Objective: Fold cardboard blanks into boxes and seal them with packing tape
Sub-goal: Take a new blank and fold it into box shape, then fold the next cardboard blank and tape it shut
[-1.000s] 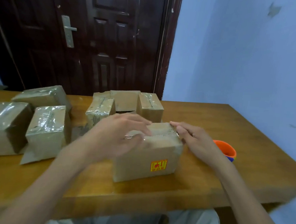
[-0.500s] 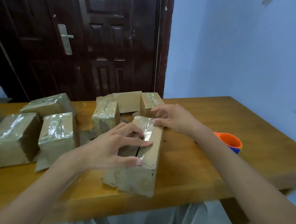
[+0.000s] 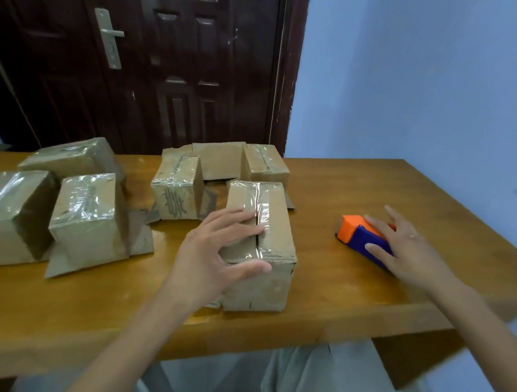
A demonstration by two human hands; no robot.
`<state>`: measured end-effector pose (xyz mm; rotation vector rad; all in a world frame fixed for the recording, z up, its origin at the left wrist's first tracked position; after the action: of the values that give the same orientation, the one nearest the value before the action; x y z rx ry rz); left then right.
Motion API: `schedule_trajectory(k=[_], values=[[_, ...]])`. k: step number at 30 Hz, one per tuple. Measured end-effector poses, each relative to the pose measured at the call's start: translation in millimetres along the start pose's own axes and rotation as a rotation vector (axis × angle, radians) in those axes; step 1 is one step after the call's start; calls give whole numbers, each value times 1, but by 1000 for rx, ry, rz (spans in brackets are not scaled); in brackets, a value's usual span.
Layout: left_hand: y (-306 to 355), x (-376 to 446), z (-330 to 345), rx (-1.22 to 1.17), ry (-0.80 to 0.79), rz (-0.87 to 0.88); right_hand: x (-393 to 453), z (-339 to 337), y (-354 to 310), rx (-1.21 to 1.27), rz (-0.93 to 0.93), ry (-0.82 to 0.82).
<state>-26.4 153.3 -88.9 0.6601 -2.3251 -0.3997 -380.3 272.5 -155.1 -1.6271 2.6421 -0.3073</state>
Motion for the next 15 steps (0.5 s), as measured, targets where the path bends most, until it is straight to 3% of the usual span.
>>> schedule_trajectory(k=[3,5,8,11,15], values=[[-6,-8,5,-99,103,-27,-5,-14,4,-39,8,272],[-5,-7,11,-91,101,-26,-8,-18,1,-113,-16,363],[0,1,21,35,-59,45,-9,-16,-9,-163,-28,351],[-2,6,25,4,-289,106,-13,-20,-9,-84,4,314],[-7,12,19,108,-371,123,-31,-42,-18,286,-40,220]])
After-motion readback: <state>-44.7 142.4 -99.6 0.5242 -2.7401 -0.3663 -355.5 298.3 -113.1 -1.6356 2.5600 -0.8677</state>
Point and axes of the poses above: each hand's wrist, its own x-axis towards the middle knuckle, its own z-axis out of the palm, y = z × x, the point moved 10 cm from there along x, towards the middle knuckle, and after that the axes turned 7 degrees about x, right-handed, at the moved point
